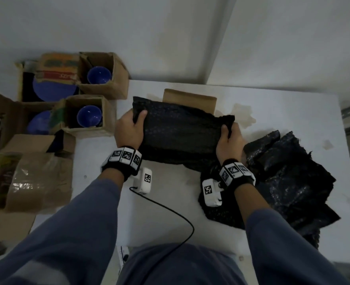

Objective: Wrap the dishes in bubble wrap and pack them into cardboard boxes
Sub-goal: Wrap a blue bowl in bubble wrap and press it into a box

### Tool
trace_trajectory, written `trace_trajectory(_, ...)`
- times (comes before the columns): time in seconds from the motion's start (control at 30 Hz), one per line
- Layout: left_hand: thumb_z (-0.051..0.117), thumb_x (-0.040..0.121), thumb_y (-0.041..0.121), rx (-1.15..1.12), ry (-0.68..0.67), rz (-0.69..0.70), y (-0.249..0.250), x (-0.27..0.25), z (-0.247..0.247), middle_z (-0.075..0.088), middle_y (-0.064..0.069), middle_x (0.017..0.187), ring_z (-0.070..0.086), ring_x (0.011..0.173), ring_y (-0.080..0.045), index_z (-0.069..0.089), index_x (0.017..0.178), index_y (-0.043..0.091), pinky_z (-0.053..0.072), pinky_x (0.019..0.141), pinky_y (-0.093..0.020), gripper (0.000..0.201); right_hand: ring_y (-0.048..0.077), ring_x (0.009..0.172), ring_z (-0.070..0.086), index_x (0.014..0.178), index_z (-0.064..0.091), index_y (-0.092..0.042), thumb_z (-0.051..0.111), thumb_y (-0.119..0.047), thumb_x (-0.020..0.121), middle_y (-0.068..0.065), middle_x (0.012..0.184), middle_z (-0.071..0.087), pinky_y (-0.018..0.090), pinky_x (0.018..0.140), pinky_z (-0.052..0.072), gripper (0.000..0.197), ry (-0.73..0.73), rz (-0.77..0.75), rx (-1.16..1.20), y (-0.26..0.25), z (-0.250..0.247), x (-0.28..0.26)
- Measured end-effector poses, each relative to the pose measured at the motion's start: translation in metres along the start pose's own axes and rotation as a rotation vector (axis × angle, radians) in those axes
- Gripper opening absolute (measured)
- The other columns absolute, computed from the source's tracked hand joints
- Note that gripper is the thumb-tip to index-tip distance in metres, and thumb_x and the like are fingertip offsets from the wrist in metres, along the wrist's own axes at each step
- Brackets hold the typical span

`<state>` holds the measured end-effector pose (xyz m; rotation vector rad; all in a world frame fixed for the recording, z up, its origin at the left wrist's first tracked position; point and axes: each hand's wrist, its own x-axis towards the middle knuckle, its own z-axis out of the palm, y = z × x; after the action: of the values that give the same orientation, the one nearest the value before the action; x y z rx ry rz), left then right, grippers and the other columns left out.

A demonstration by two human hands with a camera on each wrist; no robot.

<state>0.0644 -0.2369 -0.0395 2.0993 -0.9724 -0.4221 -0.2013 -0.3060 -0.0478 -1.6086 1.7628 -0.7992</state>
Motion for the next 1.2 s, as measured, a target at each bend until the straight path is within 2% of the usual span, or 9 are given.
trace_trajectory(0.13, 0.055, 0.094, 0.049, 0.051, 0.001, 0.011, -0.015, 0.010, 0.008, 0.065, -0.004, 0.079, 0.061, 0.075, -0.021, 0.061, 0.088, 0.009, 0.052, 0.066, -0.038, 0.041, 0.034, 0.068, 0.056, 0.103, 0.054, -0.003, 0.047, -0.028, 0.102, 0.009, 0.072, 0.053, 0.037, 0.055, 0.039, 0.025, 0.035, 0.031, -0.082, 0.004, 0.015, 0.003)
trace_trajectory(0.3, 0.065, 0.089, 0.044, 0.064, 0.020, -0.014, -0.024, 0.010, 0.002, 0.058, 0.002, 0.100, 0.056, 0.084, -0.012, 0.051, 0.125, 0.023, 0.047, 0.067, -0.026, 0.044, 0.032, 0.083, 0.062, 0.118, 0.051, -0.015, 0.049, -0.041, 0.100, 0.002, 0.087, 0.061, 0.032, 0.063, 0.040, 0.032, 0.033, 0.120, -0.144, -0.001, 0.016, 0.002)
trace_trajectory(0.37, 0.068, 0.087, 0.037, 0.115, 0.117, 0.113, -0.021, 0.009, -0.008, 0.056, -0.002, 0.109, 0.052, 0.092, -0.012, 0.052, 0.124, 0.020, 0.043, 0.075, -0.023, 0.043, 0.026, 0.089, 0.062, 0.124, 0.045, -0.023, 0.049, -0.053, 0.096, -0.003, 0.094, 0.061, 0.034, 0.070, 0.043, 0.042, 0.009, 0.176, -0.187, -0.008, 0.013, 0.001)
trace_trajectory(0.43, 0.068, 0.087, 0.024, 0.155, 0.103, 0.333, -0.011, 0.004, -0.016, 0.054, -0.008, 0.109, 0.052, 0.097, -0.017, 0.061, 0.113, 0.015, 0.043, 0.081, -0.026, 0.028, 0.020, 0.092, 0.060, 0.127, 0.042, -0.028, 0.049, -0.062, 0.091, -0.004, 0.106, 0.059, 0.037, 0.078, 0.046, 0.051, 0.064, 0.196, -0.219, -0.013, 0.008, -0.001)
trace_trajectory(0.53, 0.064, 0.086, 0.011, 0.153, -0.185, 0.578, 0.011, -0.008, -0.017, 0.052, -0.007, 0.105, 0.053, 0.095, -0.021, 0.067, 0.104, 0.014, 0.045, 0.079, -0.033, 0.018, 0.017, 0.095, 0.056, 0.122, 0.052, -0.017, 0.061, -0.046, 0.089, 0.001, 0.111, 0.053, 0.034, 0.082, 0.047, 0.044, 0.170, -0.116, -0.206, -0.020, 0.007, -0.008)
trace_trajectory(0.63, 0.064, 0.079, 0.021, 0.349, -0.510, 0.648, 0.023, -0.013, -0.009, 0.050, -0.001, 0.115, 0.051, 0.108, -0.020, 0.060, 0.119, 0.023, 0.040, 0.092, -0.037, 0.040, 0.020, 0.099, 0.054, 0.114, 0.060, -0.014, 0.066, -0.016, 0.080, 0.005, 0.113, 0.052, 0.031, 0.083, 0.046, 0.035, -0.130, -0.451, -0.291, -0.033, 0.017, -0.020)
trace_trajectory(0.77, 0.072, 0.070, 0.038, 0.581, -0.720, 0.664, 0.019, 0.002, 0.007, 0.044, -0.004, 0.132, 0.047, 0.119, -0.024, 0.044, 0.140, 0.021, 0.037, 0.102, -0.040, 0.077, 0.025, 0.119, 0.043, 0.135, 0.045, -0.022, 0.072, -0.020, 0.070, 0.005, 0.130, 0.042, 0.041, 0.102, 0.036, 0.071, -0.468, -0.346, -0.589, -0.037, 0.029, -0.024)
trace_trajectory(0.97, 0.084, 0.064, 0.045, 0.663, -0.695, 0.762, 0.008, 0.011, 0.018, 0.048, -0.009, 0.130, 0.054, 0.111, -0.027, 0.048, 0.139, 0.012, 0.046, 0.090, -0.042, 0.089, 0.029, 0.119, 0.046, 0.145, 0.037, -0.016, 0.076, -0.028, 0.068, 0.010, 0.135, 0.041, 0.042, 0.102, 0.038, 0.087, -0.542, -0.369, -0.833, -0.035, 0.032, -0.017)
trace_trajectory(1.2, 0.086, 0.064, 0.037, 0.679, -0.732, 0.795, 0.004, 0.008, 0.027, 0.063, -0.010, 0.106, 0.062, 0.087, -0.028, 0.062, 0.121, 0.006, 0.048, 0.079, -0.038, 0.070, 0.025, 0.113, 0.051, 0.129, 0.048, -0.012, 0.074, -0.027, 0.073, 0.007, 0.124, 0.046, 0.036, 0.092, 0.040, 0.063, -0.601, -0.381, -0.912, -0.039, 0.035, -0.016)
